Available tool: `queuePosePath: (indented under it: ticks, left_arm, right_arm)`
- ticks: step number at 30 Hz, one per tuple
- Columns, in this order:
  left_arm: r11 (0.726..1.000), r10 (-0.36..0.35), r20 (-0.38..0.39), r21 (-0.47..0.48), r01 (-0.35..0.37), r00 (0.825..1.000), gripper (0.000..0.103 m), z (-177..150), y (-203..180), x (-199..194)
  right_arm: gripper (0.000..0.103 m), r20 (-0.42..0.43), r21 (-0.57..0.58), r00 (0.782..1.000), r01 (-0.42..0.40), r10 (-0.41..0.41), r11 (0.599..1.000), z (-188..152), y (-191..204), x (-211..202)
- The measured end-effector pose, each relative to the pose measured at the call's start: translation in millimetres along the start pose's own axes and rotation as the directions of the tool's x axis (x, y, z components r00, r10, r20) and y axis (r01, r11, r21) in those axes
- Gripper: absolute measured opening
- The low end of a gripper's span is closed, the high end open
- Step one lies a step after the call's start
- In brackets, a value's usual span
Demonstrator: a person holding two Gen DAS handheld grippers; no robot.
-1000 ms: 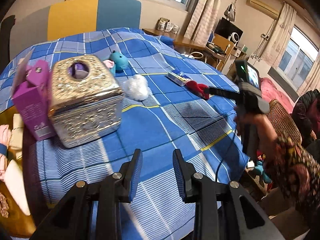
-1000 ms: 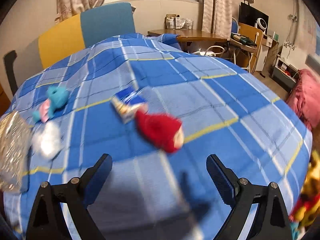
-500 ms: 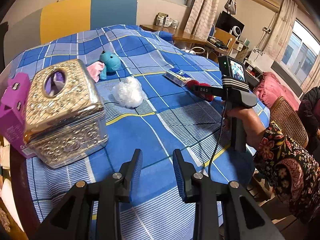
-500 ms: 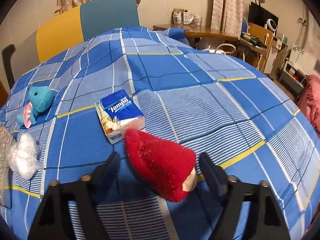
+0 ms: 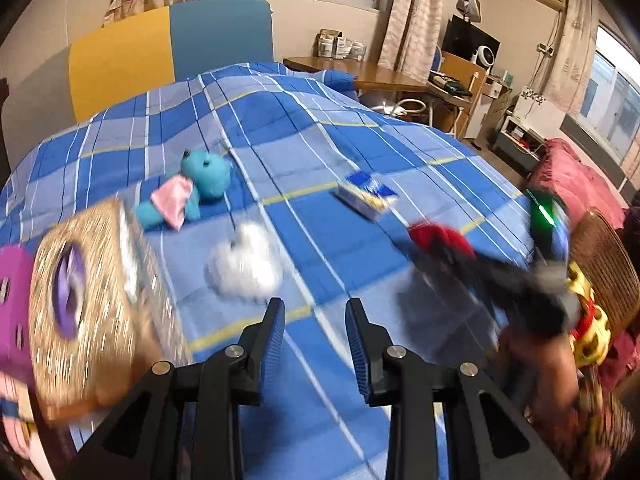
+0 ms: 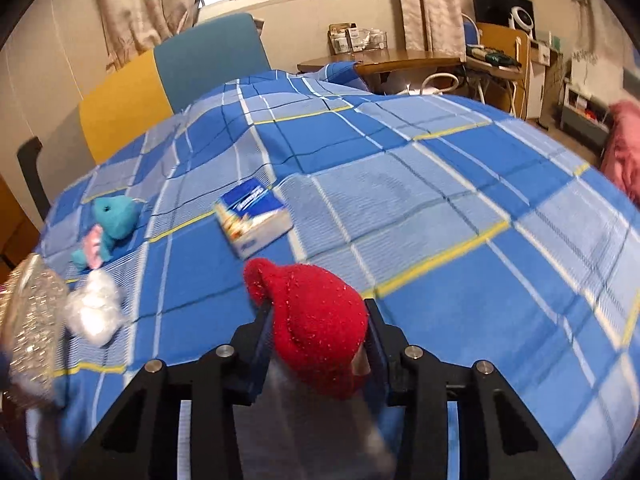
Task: Organize soft objects
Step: 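Close the left gripper on the white plastic bag while the right holds the red hat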
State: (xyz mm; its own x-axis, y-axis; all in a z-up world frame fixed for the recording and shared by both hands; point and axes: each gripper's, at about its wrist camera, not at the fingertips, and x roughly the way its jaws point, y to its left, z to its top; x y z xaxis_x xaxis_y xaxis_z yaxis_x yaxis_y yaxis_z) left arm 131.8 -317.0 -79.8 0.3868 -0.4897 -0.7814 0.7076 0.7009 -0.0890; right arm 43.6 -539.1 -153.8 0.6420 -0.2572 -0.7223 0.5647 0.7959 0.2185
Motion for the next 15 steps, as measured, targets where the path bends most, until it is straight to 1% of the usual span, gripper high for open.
queuePosePath:
  ticks: [2,4,5,7,9,10,11,12,13,15]
  left_arm:
    - [0.999,0.054,-0.026,0.003,-0.054,0.998,0.033,17,1,21]
    - [0.996,0.092,-0.051,0.010,-0.092,0.994,0.034,28,4,42]
    - [0.993,0.116,-0.065,0.004,-0.116,0.991,0.035,32,7,51]
    - [0.990,0.142,-0.098,-0.009,-0.144,0.985,0.038,40,15,71]
    - [0.984,0.172,-0.131,-0.022,-0.177,0.976,0.038,43,22,89]
    - [0.983,0.175,-0.137,-0.025,-0.180,0.975,0.038,44,24,93]
    - [0.977,0.206,-0.143,-0.025,-0.212,0.968,0.039,44,26,100]
    - [0.974,0.221,-0.145,-0.025,-0.226,0.964,0.040,45,27,105]
    - [0.973,0.222,-0.149,-0.024,-0.228,0.963,0.040,46,28,111]
    - [0.967,0.251,-0.155,-0.006,-0.255,0.956,0.040,46,29,120]
  right_arm:
    - [0.042,0.008,-0.002,1.000,0.002,-0.002,1.000,-12,2,-4]
    - [0.042,0.016,-0.004,1.000,-0.006,0.006,1.000,-20,5,-5]
    - [0.042,0.027,-0.004,1.000,-0.003,0.003,1.000,-22,5,-7]
    - [0.042,0.039,-0.003,0.999,-0.006,0.006,1.000,-23,4,-7]
    - [0.043,0.039,0.012,0.999,-0.006,0.005,1.000,-24,1,-4]
    - [0.043,0.038,0.018,0.999,-0.008,0.007,1.000,-24,-1,-3]
    - [0.043,0.041,0.022,0.999,-0.010,0.009,1.000,-25,-2,-3]
    - [0.043,0.045,0.024,0.999,-0.009,0.008,1.000,-25,-3,-4]
    - [0.043,0.048,0.023,0.999,-0.008,0.006,1.000,-26,-3,-5]
    - [0.043,0.049,0.019,0.999,-0.001,0.001,1.000,-26,-2,-4]
